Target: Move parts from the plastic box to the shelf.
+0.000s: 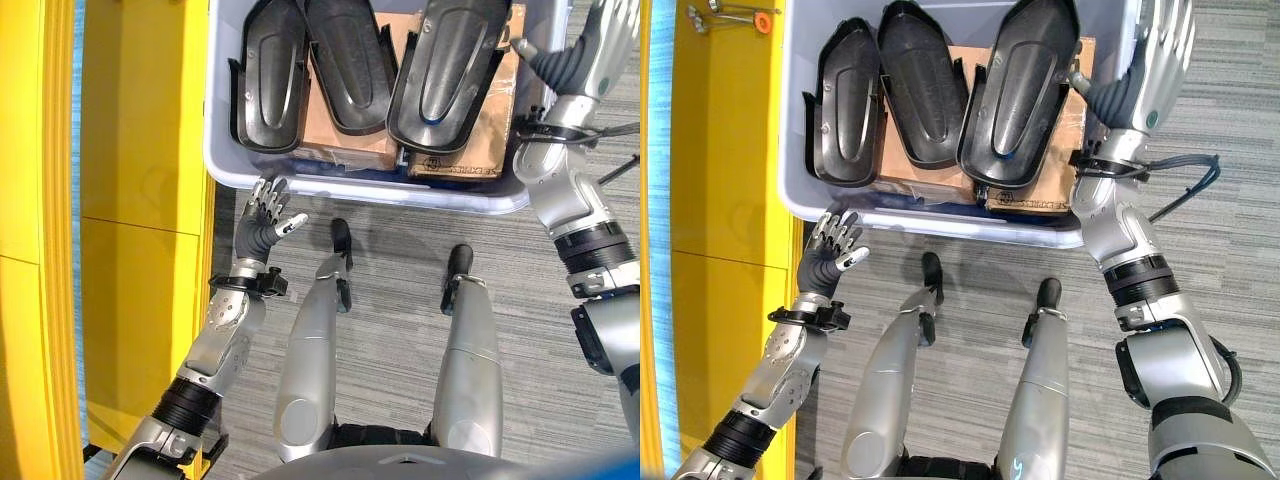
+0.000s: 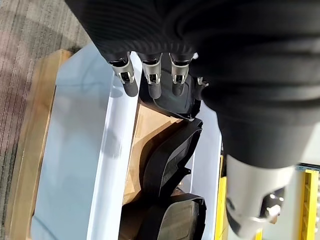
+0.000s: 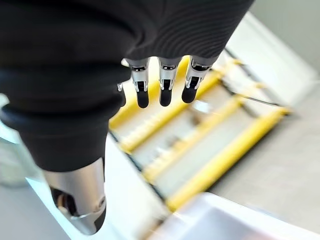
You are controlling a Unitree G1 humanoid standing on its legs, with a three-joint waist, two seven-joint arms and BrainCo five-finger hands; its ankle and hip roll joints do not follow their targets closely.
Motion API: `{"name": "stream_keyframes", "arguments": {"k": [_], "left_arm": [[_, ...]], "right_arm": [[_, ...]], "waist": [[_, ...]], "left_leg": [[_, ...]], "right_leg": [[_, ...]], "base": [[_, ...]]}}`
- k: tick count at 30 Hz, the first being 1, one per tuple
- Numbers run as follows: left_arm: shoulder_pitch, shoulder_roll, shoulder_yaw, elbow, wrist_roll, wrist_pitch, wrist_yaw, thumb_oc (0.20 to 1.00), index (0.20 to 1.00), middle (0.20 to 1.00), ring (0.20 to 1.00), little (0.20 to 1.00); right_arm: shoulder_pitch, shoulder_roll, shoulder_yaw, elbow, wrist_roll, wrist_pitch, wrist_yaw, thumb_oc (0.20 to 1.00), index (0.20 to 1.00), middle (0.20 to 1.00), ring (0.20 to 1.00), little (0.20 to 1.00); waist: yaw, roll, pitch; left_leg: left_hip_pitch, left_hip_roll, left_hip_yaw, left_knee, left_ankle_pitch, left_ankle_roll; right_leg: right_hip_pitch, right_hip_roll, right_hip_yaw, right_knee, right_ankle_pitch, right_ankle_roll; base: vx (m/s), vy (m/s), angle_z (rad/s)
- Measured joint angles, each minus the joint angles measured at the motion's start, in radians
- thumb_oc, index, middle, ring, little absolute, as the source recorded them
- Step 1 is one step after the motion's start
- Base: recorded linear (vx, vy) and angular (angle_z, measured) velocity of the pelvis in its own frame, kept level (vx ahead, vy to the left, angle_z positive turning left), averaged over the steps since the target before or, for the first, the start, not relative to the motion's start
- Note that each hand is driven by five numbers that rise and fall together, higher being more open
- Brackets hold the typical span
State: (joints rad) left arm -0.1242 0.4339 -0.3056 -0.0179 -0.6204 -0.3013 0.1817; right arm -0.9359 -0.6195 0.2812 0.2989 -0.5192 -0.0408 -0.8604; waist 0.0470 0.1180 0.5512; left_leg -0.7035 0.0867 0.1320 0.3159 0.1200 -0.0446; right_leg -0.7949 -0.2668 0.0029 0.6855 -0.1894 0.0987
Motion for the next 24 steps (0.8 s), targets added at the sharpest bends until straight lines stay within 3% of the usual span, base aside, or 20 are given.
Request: {"name": "stream_keyframes", "arguments": {"k": [6, 7, 11, 21, 24], "left_arm": [[0.011, -0.017, -0.006, -0.040, -0.002, -0.020, 0.022, 1.000, 1.000, 1.000, 1.000, 1.000], [0.026, -0.018, 0.003, -0.052, -0.004, -0.030, 0.022, 1.000, 1.000, 1.000, 1.000, 1.000], [0.036, -0.066, -0.010, -0.058, -0.027, -0.037, 0.024, 1.000, 1.000, 1.000, 1.000, 1.000], [0.023, -0.071, -0.027, -0.077, -0.014, -0.059, 0.066, 1.000, 1.000, 1.000, 1.000, 1.000], [0.024, -0.072, -0.038, -0.076, -0.014, -0.059, 0.065, 1.000, 1.000, 1.000, 1.000, 1.000]], "right_arm": [[0.067, 0.024, -0.006, -0.286, 0.008, -0.020, -0.009, 1.000, 1.000, 1.000, 1.000, 1.000], [0.140, 0.063, -0.028, -0.317, 0.033, -0.010, -0.005, 1.000, 1.000, 1.000, 1.000, 1.000], [0.249, 0.190, 0.056, -0.323, 0.073, 0.025, 0.069, 1.000, 1.000, 1.000, 1.000, 1.000], [0.296, 0.212, 0.046, -0.334, 0.189, 0.087, 0.042, 1.000, 1.000, 1.000, 1.000, 1.000], [0.288, 0.224, 0.046, -0.231, 0.241, 0.092, 0.024, 1.000, 1.000, 1.000, 1.000, 1.000]], "waist": [[-0.005, 0.002, -0.001], [-0.014, 0.003, -0.002], [-0.059, 0.012, -0.008], [-0.058, 0.021, -0.013], [-0.055, 0.021, -0.013]], "left_leg": [[0.006, -0.003, 0.020, -0.021, 0.003, 0.001], [0.014, -0.005, 0.024, -0.024, -0.009, -0.002], [0.031, -0.011, 0.053, -0.036, -0.003, -0.001], [0.033, -0.008, 0.056, -0.051, 0.007, -0.005], [0.022, -0.002, 0.050, -0.051, 0.007, -0.006]], "right_leg": [[-0.011, -0.002, 0.011, -0.006, 0.000, -0.002], [-0.005, -0.004, 0.016, -0.007, -0.009, -0.003], [-0.015, -0.004, 0.048, -0.007, -0.001, 0.010], [-0.036, 0.006, 0.061, 0.018, -0.012, 0.004], [-0.046, 0.011, 0.052, 0.027, -0.020, -0.007]], "base": [[0.03, 0.085, -0.04], [0.09, 0.079, -0.06], [0.02, 0.095, -0.14], [0.01, 0.023, -0.01], [0.00, -0.022, 0.04]]}}
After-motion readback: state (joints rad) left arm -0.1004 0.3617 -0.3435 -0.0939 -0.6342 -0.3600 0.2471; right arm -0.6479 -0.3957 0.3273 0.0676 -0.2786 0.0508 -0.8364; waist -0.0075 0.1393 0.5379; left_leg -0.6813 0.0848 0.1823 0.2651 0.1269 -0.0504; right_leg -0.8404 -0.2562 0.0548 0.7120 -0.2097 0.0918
